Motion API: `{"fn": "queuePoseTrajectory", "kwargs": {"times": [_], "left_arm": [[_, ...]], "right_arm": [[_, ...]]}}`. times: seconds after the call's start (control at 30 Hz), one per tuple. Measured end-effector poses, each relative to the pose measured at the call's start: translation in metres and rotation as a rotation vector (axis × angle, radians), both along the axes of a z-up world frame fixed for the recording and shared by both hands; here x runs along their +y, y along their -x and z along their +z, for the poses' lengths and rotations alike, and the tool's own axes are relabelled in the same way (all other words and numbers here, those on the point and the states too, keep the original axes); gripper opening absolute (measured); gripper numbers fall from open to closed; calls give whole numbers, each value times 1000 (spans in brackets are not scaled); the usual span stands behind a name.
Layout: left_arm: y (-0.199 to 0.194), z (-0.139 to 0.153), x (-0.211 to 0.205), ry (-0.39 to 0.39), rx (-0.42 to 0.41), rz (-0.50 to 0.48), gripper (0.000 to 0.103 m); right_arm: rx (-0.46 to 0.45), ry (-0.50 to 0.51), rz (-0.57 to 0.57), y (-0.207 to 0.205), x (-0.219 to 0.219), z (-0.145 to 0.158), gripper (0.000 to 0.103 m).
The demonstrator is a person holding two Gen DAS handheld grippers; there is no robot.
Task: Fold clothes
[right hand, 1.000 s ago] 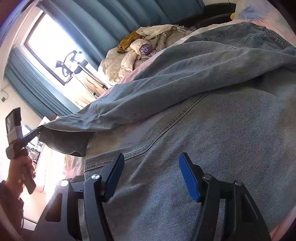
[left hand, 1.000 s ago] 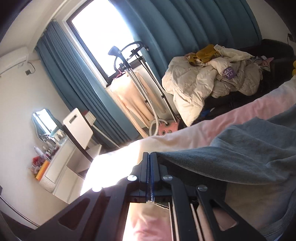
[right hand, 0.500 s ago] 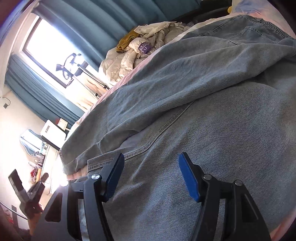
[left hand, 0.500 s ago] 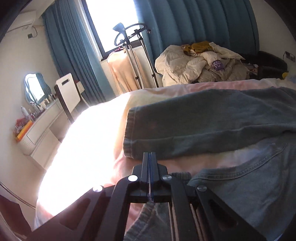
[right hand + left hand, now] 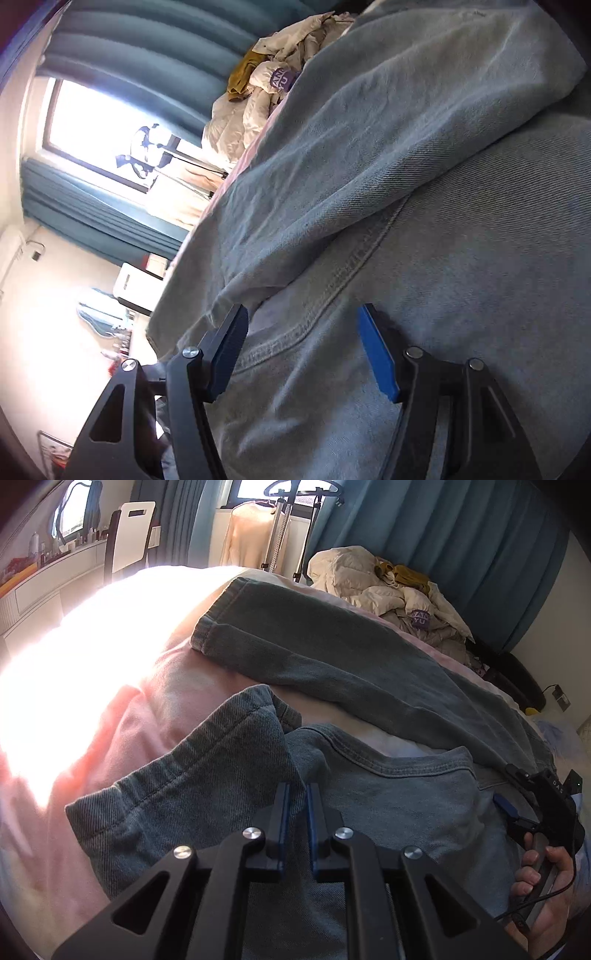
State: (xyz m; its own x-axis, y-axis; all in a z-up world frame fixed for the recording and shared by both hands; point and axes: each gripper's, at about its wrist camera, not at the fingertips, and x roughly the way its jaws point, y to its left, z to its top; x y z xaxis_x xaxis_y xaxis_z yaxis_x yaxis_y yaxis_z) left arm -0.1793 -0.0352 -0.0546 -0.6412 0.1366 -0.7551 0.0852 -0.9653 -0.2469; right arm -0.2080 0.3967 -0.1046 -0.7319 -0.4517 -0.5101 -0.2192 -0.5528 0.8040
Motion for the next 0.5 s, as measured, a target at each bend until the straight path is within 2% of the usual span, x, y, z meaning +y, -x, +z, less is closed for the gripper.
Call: {"fn": "queuePoseTrajectory", "kwargs": {"times": [0.07,0.17,0.23,0.27,0.33,0.43,0.5], "left_arm": [[1,-1,0,0,0,-9,10],[4,-4,1,4,1,-10,11],[8,-8,1,6,-13,-10,12],[9,-11,0,0,-23,-11,12],[11,-17,-3,-9,-39,-10,12],[14,-22,-4,-2,-49,-4,13],[15,-23,-7,-17,-57,4,13]], "right_arm": [[48,92,-10,9,7,-8,62],[106,169,5,21,5,-9,63],[114,155,39,32,-4,-6,63],[105,116,57,38,-9,-4,63],[47,39,88,53,-21,-6,63],[-46,49,80,69,-24,-22,62],[-43,45,82,78,-23,-23,59]]}}
